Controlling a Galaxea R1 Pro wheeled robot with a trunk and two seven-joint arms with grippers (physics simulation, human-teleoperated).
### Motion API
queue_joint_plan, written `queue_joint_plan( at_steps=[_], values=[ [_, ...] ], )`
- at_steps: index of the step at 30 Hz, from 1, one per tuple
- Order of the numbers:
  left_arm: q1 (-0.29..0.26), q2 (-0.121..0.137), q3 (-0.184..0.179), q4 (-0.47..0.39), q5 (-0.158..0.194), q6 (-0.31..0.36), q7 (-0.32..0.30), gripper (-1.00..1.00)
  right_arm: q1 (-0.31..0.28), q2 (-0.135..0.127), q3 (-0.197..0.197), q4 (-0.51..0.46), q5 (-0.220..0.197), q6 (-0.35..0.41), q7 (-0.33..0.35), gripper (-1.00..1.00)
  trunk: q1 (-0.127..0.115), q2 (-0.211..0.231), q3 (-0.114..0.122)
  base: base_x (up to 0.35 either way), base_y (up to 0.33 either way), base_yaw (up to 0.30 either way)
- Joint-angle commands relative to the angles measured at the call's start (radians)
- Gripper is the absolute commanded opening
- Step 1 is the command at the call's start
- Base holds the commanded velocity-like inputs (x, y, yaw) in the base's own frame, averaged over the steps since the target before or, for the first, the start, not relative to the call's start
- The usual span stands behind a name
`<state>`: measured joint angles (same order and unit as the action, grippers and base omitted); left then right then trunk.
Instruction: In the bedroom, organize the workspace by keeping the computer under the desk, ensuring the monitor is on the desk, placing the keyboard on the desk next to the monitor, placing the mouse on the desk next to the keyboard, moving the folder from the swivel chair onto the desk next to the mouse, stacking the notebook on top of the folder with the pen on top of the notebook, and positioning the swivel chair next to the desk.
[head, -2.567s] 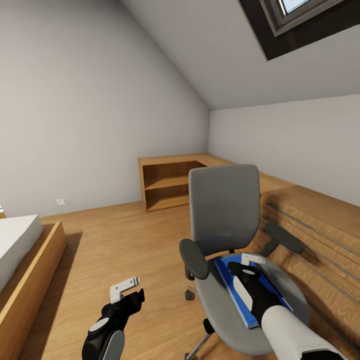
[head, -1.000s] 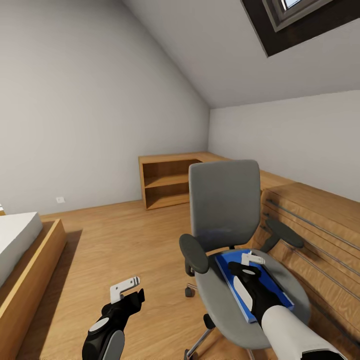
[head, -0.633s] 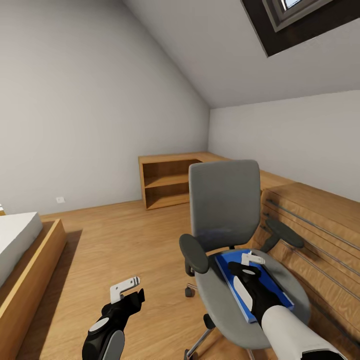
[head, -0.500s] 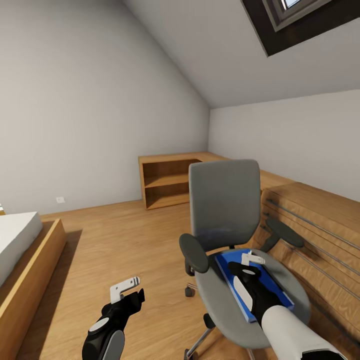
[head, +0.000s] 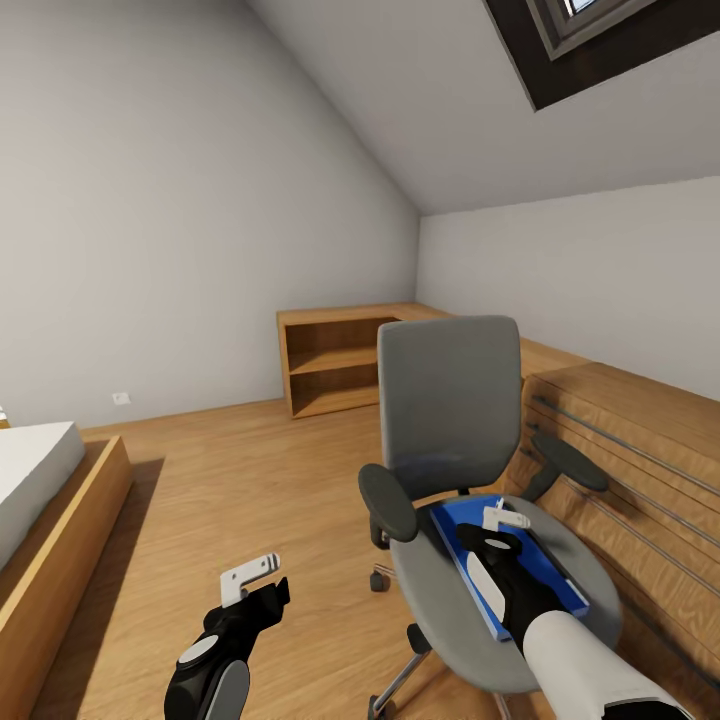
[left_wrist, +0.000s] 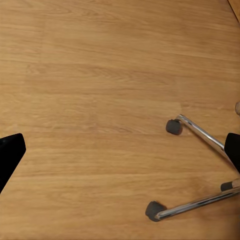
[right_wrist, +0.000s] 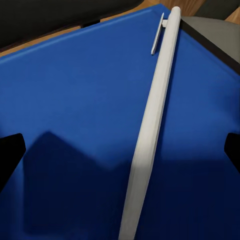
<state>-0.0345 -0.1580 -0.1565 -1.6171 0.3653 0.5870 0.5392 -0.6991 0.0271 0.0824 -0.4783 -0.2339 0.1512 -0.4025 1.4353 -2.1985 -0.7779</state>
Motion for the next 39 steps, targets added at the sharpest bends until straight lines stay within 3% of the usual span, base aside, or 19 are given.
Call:
queue_joint_plan(
  at_steps=[1, 13, 14, 39],
  values=[
    [-0.001, 0.0, -0.001, -0.001, 0.011, 0.002, 0.01, 1.0, 0.0, -0.001, 0.008, -0.002, -0.007, 0.006, -0.009, 1.0, 0.0, -0.001, -0.001, 0.0, 0.0, 0.0],
    [-0.001, 0.001, -0.001, -0.001, 0.011, 0.002, 0.01, 1.0, 0.0, -0.002, 0.007, -0.002, -0.007, 0.007, -0.009, 1.0, 0.0, -0.001, -0.001, 0.0, 0.0, 0.0],
    [-0.001, 0.001, -0.001, -0.001, 0.011, 0.002, 0.01, 1.0, 0.0, -0.002, 0.007, -0.002, -0.008, 0.007, -0.009, -1.0, 0.0, -0.001, -0.001, 0.0, 0.0, 0.0],
    [-0.001, 0.002, 0.001, -0.001, 0.011, 0.002, 0.01, 1.0, 0.0, -0.002, 0.007, -0.003, -0.009, 0.007, -0.009, -1.0, 0.0, -0.001, -0.001, 0.0, 0.0, 0.0]
  ],
)
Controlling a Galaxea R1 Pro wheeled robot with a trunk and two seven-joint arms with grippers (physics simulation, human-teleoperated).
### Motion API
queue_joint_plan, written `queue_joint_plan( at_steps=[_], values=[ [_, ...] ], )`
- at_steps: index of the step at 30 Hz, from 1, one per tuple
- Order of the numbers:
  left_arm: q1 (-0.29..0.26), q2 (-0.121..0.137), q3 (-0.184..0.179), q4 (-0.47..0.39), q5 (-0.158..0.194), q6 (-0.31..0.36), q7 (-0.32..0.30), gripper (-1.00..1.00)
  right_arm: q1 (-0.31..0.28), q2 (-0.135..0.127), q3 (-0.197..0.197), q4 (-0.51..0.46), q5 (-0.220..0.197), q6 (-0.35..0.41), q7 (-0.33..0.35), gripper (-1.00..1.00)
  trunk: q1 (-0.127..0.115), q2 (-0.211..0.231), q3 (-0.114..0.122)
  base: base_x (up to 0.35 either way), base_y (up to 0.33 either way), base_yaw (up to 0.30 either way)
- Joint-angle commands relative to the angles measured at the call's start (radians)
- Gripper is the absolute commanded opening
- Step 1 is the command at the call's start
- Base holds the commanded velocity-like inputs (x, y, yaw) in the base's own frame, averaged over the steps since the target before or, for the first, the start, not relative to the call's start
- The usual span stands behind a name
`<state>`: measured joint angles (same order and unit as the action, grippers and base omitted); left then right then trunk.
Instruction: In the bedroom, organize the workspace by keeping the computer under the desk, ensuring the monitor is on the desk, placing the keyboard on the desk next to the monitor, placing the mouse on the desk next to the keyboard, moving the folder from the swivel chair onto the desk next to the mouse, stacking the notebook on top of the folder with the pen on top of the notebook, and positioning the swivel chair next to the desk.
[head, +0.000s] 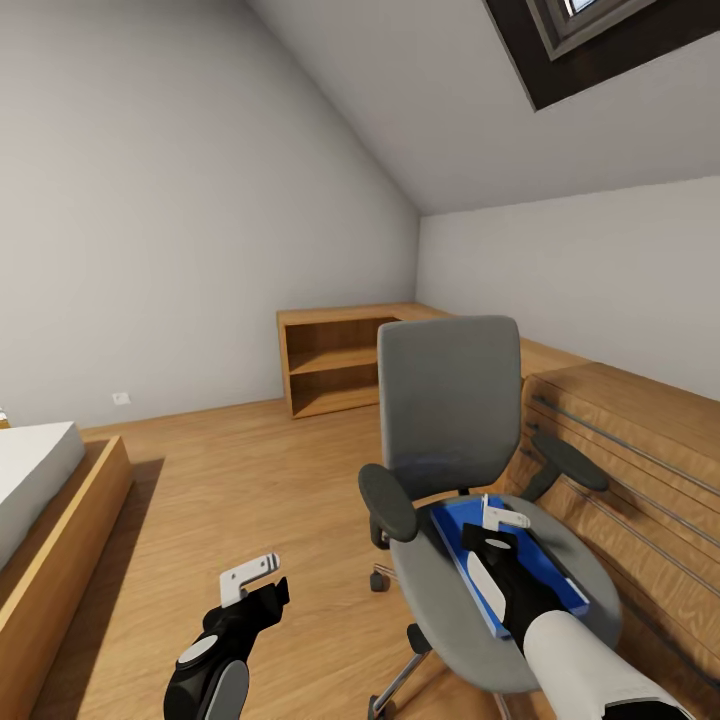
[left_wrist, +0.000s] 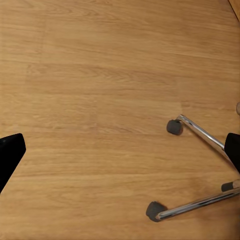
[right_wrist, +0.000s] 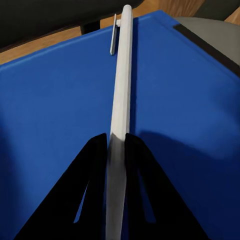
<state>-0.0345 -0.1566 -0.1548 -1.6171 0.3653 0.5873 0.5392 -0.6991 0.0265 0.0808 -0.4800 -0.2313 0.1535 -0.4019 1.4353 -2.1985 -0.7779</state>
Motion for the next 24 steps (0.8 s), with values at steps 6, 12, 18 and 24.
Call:
queue_joint_plan(
  at_steps=[6, 12, 18, 24],
  values=[
    [-0.001, 0.0, 0.0, -0.001, 0.011, 0.001, 0.009, 1.0, 0.0, -0.001, 0.009, -0.002, -0.011, 0.004, -0.009, -1.0, 0.0, -0.001, -0.001, 0.0, 0.0, 0.0],
    [-0.001, 0.001, 0.0, -0.001, 0.011, 0.002, 0.008, 1.0, 0.0, -0.001, 0.009, -0.002, -0.011, 0.004, -0.009, -1.0, -0.015, 0.027, 0.011, 0.0, 0.0, 0.0],
    [-0.001, 0.002, 0.0, -0.001, 0.011, 0.002, 0.008, 1.0, 0.0, -0.001, 0.008, -0.002, -0.011, 0.004, -0.009, -1.0, -0.038, 0.069, 0.03, 0.0, 0.0, 0.0],
    [-0.001, 0.002, 0.001, -0.001, 0.011, 0.002, 0.008, 1.0, 0.0, -0.001, 0.009, -0.002, -0.011, 0.004, -0.009, -1.0, -0.061, 0.111, 0.049, -0.01, 0.0, 0.0]
  ],
)
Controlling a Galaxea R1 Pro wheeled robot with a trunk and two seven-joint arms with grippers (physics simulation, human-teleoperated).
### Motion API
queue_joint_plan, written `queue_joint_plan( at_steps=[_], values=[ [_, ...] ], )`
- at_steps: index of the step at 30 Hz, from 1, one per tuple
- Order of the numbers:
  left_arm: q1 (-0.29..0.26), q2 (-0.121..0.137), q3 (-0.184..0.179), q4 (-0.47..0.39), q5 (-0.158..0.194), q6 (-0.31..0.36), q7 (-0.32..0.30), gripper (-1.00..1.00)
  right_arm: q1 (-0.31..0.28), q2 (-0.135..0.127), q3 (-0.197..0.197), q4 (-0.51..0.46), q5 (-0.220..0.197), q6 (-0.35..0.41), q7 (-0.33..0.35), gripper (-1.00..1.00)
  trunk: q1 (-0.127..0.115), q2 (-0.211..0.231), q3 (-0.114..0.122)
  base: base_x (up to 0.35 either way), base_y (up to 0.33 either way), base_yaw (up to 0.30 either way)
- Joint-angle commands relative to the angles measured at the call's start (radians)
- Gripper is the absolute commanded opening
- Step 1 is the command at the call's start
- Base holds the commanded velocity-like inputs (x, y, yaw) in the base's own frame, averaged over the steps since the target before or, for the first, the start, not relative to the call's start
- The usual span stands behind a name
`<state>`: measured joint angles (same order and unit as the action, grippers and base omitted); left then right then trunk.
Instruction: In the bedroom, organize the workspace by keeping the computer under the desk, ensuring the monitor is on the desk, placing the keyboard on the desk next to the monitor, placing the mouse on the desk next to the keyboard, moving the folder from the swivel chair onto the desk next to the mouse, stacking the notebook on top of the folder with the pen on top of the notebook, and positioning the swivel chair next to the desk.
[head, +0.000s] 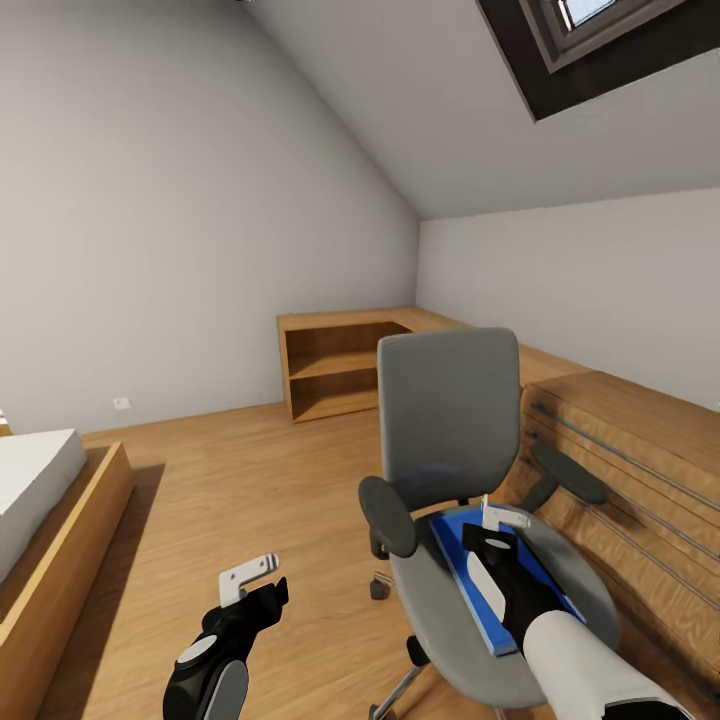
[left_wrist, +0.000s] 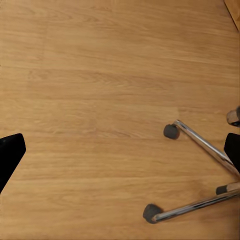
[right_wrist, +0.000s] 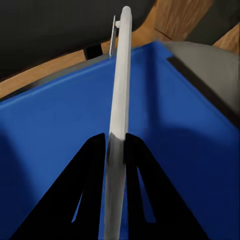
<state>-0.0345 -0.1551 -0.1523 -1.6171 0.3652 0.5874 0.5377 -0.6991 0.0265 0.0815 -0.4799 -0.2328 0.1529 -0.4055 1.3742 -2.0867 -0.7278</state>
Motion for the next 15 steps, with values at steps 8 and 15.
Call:
queue_joint_plan(
  at_steps=[8, 15],
  values=[
    [-0.001, 0.0, 0.001, -0.001, 0.011, 0.002, 0.01, 1.0, 0.0, -0.001, 0.008, -0.004, -0.01, 0.005, -0.006, -1.0, -0.031, 0.056, 0.024, -0.239, 0.0, 0.0],
    [-0.001, 0.0, 0.001, -0.001, 0.011, 0.002, 0.01, 1.0, 0.0, -0.001, 0.008, -0.008, -0.01, 0.01, -0.007, -1.0, -0.058, 0.105, 0.046, -0.326, 0.0, 0.0]
  ],
)
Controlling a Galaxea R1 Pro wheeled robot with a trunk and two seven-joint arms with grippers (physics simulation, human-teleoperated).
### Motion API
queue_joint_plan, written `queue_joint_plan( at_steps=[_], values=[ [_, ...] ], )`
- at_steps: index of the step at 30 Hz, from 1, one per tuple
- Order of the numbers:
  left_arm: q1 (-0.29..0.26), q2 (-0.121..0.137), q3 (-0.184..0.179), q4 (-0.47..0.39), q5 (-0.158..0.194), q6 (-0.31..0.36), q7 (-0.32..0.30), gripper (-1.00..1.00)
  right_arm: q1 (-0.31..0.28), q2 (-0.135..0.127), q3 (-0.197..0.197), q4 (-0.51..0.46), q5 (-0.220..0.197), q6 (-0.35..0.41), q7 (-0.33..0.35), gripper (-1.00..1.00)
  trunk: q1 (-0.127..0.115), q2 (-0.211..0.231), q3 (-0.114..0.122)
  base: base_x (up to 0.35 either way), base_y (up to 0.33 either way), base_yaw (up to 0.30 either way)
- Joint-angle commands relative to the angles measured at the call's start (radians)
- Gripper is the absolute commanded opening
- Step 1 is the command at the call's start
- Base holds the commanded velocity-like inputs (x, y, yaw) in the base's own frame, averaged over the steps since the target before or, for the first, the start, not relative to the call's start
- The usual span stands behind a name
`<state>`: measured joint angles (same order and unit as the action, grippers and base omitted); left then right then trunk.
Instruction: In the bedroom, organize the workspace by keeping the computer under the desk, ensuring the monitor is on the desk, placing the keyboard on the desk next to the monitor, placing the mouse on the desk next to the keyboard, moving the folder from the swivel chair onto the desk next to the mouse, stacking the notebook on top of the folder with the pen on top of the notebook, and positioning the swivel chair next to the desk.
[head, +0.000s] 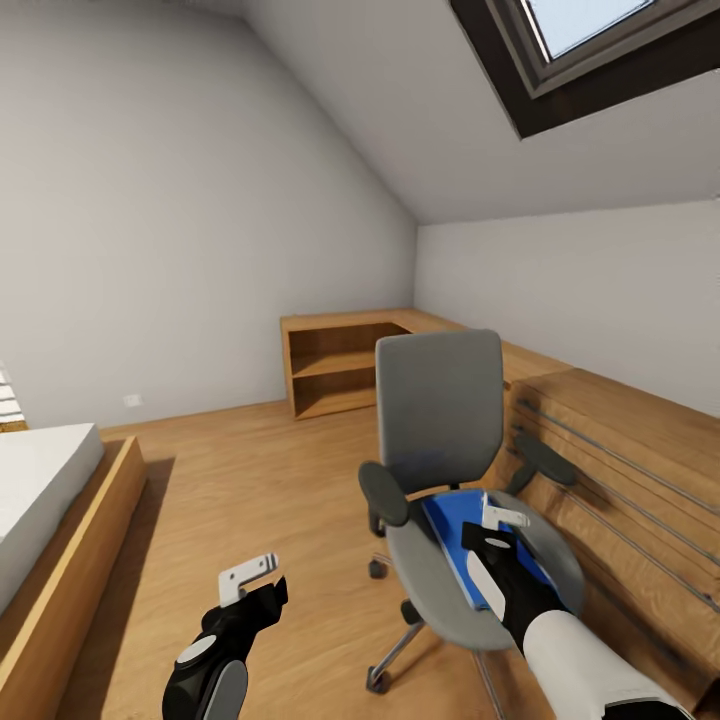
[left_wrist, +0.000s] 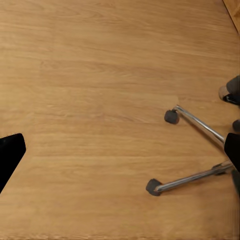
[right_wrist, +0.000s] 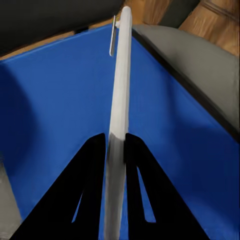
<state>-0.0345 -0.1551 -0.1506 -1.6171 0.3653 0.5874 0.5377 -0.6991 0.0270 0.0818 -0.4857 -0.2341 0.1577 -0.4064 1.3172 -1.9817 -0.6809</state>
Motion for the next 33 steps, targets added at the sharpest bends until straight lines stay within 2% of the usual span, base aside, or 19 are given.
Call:
queue_joint_plan(
  at_steps=[1, 7, 11, 12, 14, 16, 19, 24, 33],
  values=[
    [-0.001, 0.0, -0.001, -0.001, 0.011, 0.002, 0.01, 1.0, 0.0, -0.001, 0.008, -0.003, -0.009, 0.009, -0.006, -1.0, -0.005, 0.007, 0.002, -0.31, 0.0, 0.0],
    [-0.001, 0.0, 0.0, -0.001, 0.011, 0.002, 0.01, 1.0, 0.0, -0.002, -0.004, -0.058, -0.01, 0.089, -0.006, -1.0, -0.028, 0.049, 0.021, -0.146, 0.0, 0.0],
    [-0.001, 0.0, 0.001, -0.001, 0.011, 0.002, 0.01, 1.0, 0.004, 0.001, -0.041, -0.204, -0.025, 0.241, -0.006, -1.0, -0.043, 0.077, 0.033, -0.033, 0.0, 0.0],
    [-0.001, 0.0, 0.001, -0.001, 0.011, 0.002, 0.01, 1.0, 0.008, 0.001, -0.053, -0.284, -0.039, 0.32, -0.006, -1.0, -0.047, 0.084, 0.037, -0.015, 0.0, 0.0],
    [-0.001, 0.0, 0.002, -0.001, 0.011, 0.002, 0.01, 1.0, 0.02, 0.001, -0.062, -0.37, -0.056, 0.4, -0.007, -1.0, -0.055, 0.098, 0.043, -0.011, 0.0, 0.0],
    [-0.001, 0.0, 0.002, -0.001, 0.011, 0.002, 0.01, 1.0, 0.051, 0.002, -0.07, -0.487, -0.077, 0.504, -0.006, -1.0, -0.062, 0.112, 0.049, -0.006, 0.0, 0.0],
    [-0.001, 0.0, 0.003, -0.001, 0.011, 0.002, 0.01, 1.0, 0.1, 0.001, -0.078, -0.61, -0.096, 0.585, -0.006, -1.0, -0.074, 0.133, 0.059, -0.01, 0.0, 0.0],
    [-0.001, 0.0, 0.003, -0.001, 0.011, 0.002, 0.01, 1.0, 0.152, 0.001, -0.088, -0.758, -0.108, 0.644, -0.006, -1.0, -0.093, 0.168, 0.074, -0.158, 0.0, 0.0],
    [-0.001, 0.0, 0.004, -0.001, 0.011, 0.002, 0.01, 1.0, 0.187, 0.003, -0.089, -0.849, -0.112, 0.67, -0.006, -1.0, -0.127, 0.231, 0.102, -0.187, 0.0, 0.0]
  ],
)
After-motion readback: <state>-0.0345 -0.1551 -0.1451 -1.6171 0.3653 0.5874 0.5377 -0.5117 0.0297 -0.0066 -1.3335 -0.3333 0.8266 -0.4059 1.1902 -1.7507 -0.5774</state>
